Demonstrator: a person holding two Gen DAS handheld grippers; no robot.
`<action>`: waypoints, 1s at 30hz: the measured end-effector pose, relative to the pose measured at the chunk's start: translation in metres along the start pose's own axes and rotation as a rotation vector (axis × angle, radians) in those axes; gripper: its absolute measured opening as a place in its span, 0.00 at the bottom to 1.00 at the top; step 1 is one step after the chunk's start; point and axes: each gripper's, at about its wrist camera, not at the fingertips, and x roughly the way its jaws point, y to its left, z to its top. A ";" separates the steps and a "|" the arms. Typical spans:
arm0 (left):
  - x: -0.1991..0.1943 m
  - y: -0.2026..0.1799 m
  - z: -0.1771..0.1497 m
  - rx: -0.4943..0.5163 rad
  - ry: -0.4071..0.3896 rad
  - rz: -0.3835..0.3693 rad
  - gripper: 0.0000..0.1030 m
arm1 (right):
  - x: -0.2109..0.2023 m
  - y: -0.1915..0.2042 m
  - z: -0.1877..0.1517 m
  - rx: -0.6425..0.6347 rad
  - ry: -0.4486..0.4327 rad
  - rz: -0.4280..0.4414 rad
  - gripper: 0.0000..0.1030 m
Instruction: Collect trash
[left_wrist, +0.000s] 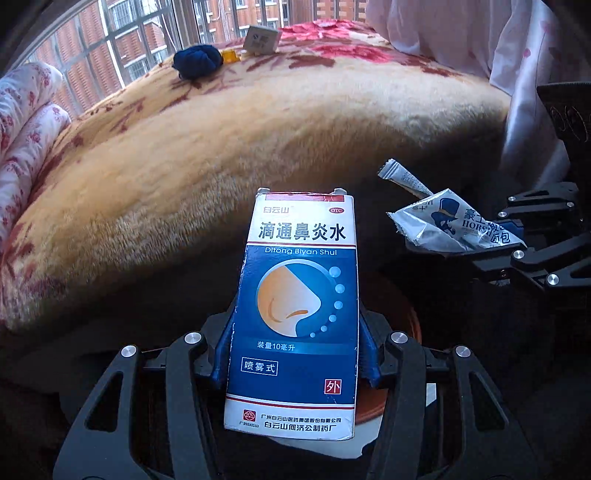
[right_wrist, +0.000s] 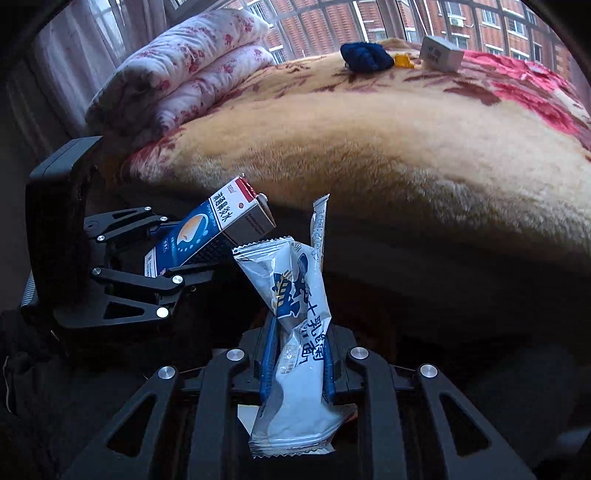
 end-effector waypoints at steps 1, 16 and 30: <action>0.007 0.000 -0.007 -0.003 0.028 -0.007 0.50 | 0.007 -0.001 -0.004 0.006 0.028 -0.001 0.22; 0.077 0.009 -0.024 -0.058 0.274 -0.074 0.57 | 0.074 -0.009 -0.022 0.056 0.223 -0.021 0.41; 0.095 0.012 -0.032 -0.061 0.375 -0.088 0.78 | 0.074 -0.027 -0.021 0.113 0.229 -0.045 0.61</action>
